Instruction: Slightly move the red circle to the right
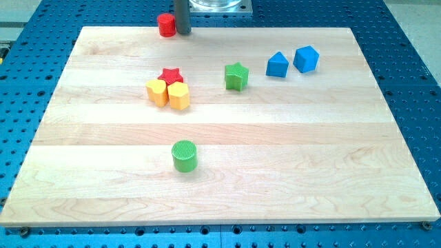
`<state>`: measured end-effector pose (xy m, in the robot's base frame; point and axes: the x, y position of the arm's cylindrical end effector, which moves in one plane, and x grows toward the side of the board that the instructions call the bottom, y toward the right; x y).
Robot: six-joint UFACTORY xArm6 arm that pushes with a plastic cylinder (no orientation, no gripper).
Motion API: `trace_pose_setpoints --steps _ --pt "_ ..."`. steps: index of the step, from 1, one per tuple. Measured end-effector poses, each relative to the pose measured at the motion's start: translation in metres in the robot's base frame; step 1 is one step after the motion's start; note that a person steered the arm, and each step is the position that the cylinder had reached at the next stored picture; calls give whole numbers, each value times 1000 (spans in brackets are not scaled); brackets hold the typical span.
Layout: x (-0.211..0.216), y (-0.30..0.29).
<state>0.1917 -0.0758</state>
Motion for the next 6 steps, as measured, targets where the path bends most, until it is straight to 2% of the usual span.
trace_pose_setpoints --steps 1,2,3,4,5,6 --pt "0 -24" --pt "59 -129" --pt "55 -168" --pt "3 -169" --pt "0 -159" --pt "29 -62"
